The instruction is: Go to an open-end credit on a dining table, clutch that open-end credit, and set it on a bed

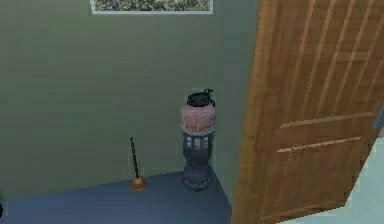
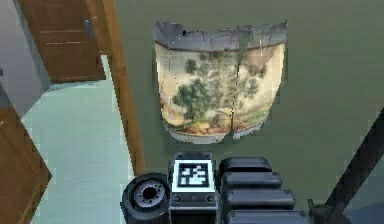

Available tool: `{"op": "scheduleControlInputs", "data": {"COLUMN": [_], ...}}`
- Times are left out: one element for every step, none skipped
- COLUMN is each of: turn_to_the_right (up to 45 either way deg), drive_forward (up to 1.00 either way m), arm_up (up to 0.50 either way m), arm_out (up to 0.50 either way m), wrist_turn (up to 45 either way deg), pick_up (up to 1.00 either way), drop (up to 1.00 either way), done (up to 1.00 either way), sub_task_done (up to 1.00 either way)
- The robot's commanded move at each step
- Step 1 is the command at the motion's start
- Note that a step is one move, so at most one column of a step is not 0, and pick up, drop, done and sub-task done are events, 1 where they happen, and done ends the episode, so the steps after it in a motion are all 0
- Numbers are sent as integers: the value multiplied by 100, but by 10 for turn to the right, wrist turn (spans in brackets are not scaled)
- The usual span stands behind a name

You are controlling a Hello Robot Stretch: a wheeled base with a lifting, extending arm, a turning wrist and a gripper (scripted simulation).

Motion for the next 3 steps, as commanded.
{"op": "scheduleControlInputs", "data": {"turn_to_the_right": [180,0,450], "drive_forward": [0,55,0], "arm_up": [0,0,0], "arm_out": [0,0,0], "wrist_turn": [0,0,0], "pick_up": [0,0,0], "drop": [0,0,0], "done": [0,0,0], "sub_task_done": [0,0,0]}}
